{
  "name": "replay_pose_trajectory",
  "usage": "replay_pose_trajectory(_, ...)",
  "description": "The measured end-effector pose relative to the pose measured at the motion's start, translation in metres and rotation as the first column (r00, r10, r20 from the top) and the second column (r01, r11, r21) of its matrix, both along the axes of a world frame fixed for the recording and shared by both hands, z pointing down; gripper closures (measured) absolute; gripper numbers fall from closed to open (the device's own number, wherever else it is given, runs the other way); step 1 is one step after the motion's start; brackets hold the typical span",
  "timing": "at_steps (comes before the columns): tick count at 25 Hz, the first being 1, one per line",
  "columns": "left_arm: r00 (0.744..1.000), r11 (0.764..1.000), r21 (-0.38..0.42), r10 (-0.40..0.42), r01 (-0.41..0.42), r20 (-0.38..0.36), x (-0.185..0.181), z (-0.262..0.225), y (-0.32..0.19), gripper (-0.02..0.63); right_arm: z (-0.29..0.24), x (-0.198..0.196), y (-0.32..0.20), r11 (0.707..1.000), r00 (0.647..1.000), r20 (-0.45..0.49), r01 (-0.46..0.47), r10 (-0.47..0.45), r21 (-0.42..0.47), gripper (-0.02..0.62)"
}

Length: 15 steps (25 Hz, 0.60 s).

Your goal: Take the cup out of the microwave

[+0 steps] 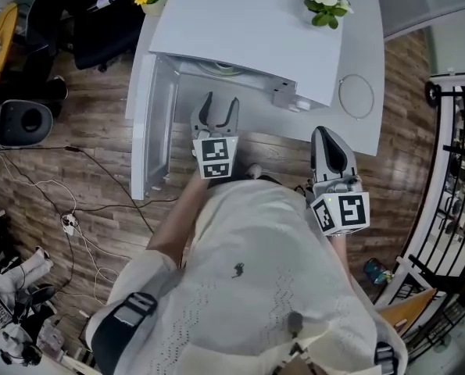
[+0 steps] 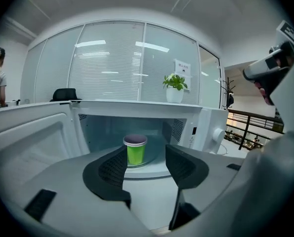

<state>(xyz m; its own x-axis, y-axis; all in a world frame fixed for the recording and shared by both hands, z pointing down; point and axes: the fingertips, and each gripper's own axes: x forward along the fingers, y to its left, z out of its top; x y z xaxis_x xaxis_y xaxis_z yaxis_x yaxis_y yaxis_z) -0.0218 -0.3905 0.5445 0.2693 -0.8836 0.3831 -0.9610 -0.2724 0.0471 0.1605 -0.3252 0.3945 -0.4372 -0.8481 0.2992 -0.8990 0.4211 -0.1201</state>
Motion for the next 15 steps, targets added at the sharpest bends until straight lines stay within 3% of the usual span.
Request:
replay_pose_trajectory(10,0.996,0.993,-0.097,0.068,-0.061,0.063,-0.008,0.060,-0.057,0.313,0.011,-0.005,-0.029,0.994,0.994,-0.020,-0.104,0.103,-0.025,0.588)
replay_pose_trajectory(15,0.994,0.987,-0.135,0.095,-0.086,0.059,-0.006,0.073,-0.076,0.313,0.013,-0.010,-0.040,0.989,0.989,-0.025,-0.147,0.146,-0.032,0.588)
